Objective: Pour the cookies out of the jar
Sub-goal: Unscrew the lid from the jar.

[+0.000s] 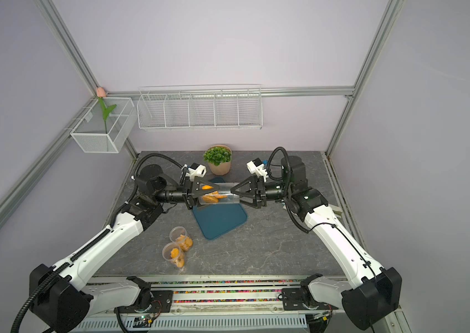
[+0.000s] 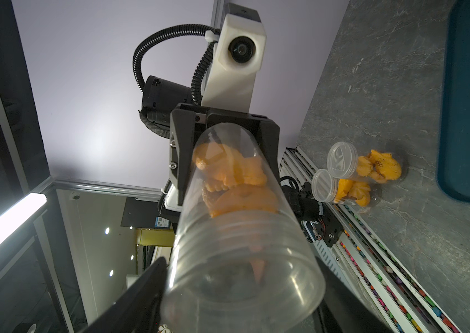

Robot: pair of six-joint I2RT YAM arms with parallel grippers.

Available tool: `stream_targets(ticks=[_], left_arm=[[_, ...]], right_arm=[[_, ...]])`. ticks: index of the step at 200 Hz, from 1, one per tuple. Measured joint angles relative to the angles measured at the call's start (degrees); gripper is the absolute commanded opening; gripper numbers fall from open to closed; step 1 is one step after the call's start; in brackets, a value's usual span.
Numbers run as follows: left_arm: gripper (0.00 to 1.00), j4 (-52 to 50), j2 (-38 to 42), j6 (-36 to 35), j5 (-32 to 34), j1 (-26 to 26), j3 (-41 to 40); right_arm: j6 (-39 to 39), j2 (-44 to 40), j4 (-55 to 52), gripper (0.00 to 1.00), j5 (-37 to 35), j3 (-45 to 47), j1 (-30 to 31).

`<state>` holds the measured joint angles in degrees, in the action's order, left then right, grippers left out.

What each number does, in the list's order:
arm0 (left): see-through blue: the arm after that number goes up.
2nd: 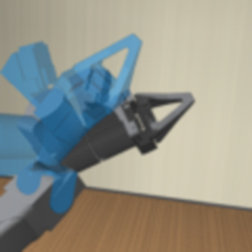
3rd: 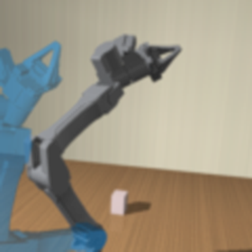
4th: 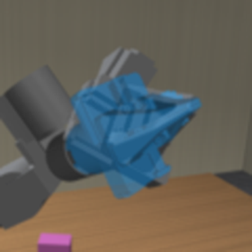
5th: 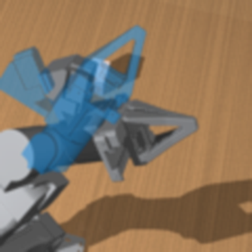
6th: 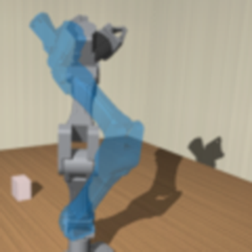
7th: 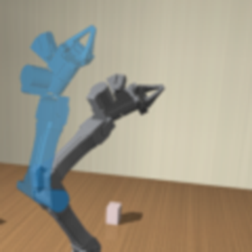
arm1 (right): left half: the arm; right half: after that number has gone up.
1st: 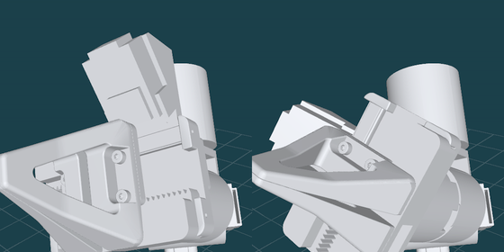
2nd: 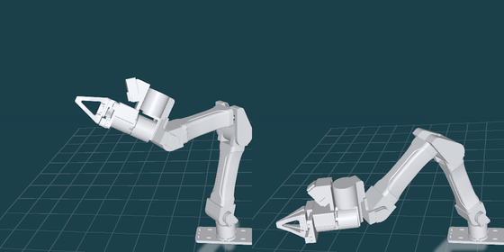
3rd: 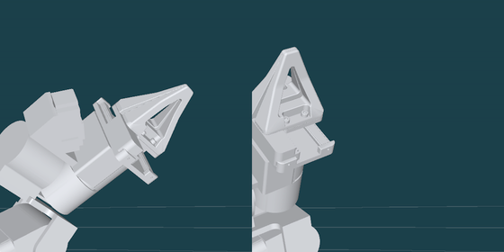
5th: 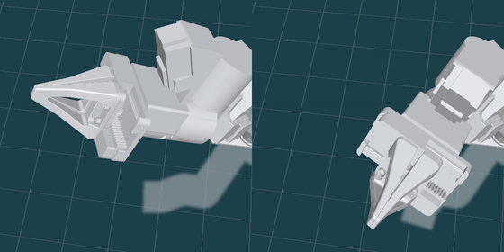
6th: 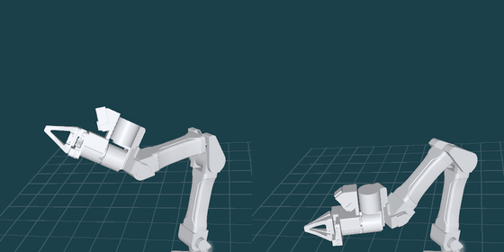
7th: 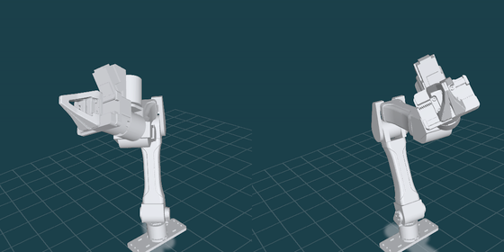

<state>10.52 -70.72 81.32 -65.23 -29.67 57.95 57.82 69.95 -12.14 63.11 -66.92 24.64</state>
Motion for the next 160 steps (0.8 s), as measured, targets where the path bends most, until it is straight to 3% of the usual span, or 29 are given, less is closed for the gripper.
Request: stream_targets(ticks=[95, 118, 160], left_arm=[[0.6, 1.9, 0.07, 0.52, -0.44, 0.02, 0.28], [0.6, 2.23, 0.33, 0.52, -0.44, 0.04, 0.28], [0.6, 1.6, 0.42, 0.55, -0.87, 0.42, 0.28]], right_arm=[[-2.34, -1.36, 3.13, 0.72, 1.25, 1.01, -1.31], [-2.25, -0.96, 4.22, 0.66, 2.12, 1.01, -1.22], [-2.29, -0.2, 4.46, 0.73, 3.45, 0.94, -0.9]])
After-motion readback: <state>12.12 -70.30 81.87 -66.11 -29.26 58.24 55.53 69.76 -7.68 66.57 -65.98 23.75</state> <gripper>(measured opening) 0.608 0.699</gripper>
